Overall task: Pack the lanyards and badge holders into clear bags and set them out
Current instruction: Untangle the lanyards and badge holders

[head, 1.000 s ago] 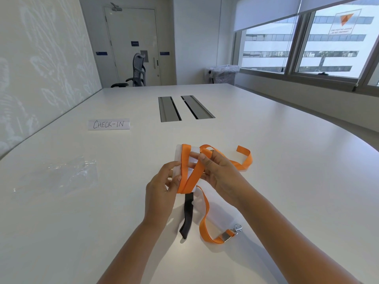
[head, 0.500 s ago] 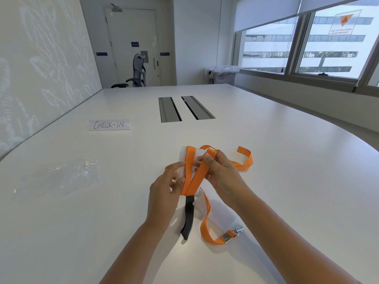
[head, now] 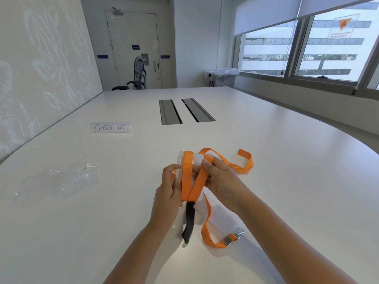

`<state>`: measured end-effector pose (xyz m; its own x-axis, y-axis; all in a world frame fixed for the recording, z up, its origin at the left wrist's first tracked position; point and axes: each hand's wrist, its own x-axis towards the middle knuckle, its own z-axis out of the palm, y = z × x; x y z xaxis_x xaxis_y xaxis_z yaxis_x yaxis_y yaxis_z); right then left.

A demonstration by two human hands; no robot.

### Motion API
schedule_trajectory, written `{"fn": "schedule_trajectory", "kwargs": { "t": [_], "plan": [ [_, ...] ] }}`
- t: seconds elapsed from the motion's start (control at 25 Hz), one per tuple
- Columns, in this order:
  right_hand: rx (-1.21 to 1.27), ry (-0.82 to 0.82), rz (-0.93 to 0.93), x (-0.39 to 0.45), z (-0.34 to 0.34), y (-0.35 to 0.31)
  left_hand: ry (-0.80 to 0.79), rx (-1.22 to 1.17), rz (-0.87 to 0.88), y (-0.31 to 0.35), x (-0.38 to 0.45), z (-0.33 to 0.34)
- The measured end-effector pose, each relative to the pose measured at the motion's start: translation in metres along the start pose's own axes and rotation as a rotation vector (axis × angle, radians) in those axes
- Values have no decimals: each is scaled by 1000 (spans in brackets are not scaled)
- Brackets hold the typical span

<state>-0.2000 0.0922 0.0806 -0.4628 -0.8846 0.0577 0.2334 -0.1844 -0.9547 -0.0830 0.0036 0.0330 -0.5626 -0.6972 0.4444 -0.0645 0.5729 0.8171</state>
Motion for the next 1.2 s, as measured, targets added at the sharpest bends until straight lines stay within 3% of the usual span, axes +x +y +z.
{"fn": "schedule_trajectory", "kwargs": {
  "t": [0.16, 0.28, 0.4, 0.52, 0.8, 0.88, 1.08, 1.2],
  "plan": [
    [-75, 27, -20, 1, -1, 1, -31, -22, -7, 3, 0, 0],
    [-282, 46, -77, 0, 0, -1, -55, -106, -26, 5, 1, -2],
    [-484, 136, -234, -1, -3, -7, -129, -257, -128, 9, 0, -2],
    [-566, 229, -374, -3, -8, -14, -220, -218, -181, 10, -2, -1],
    [-596, -45, -719, -15, 4, -15, -197, -97, -304, 9, 3, -5],
    [-569, -18, -702, -14, 2, -16, -211, -132, -314, 13, 1, -5],
    [-402, 245, -508, 0, -17, -18, -334, -271, -176, 25, -7, -5],
    [-408, 273, -369, 5, -26, -15, -357, -307, -118, 29, -9, -4]
  ]
}}
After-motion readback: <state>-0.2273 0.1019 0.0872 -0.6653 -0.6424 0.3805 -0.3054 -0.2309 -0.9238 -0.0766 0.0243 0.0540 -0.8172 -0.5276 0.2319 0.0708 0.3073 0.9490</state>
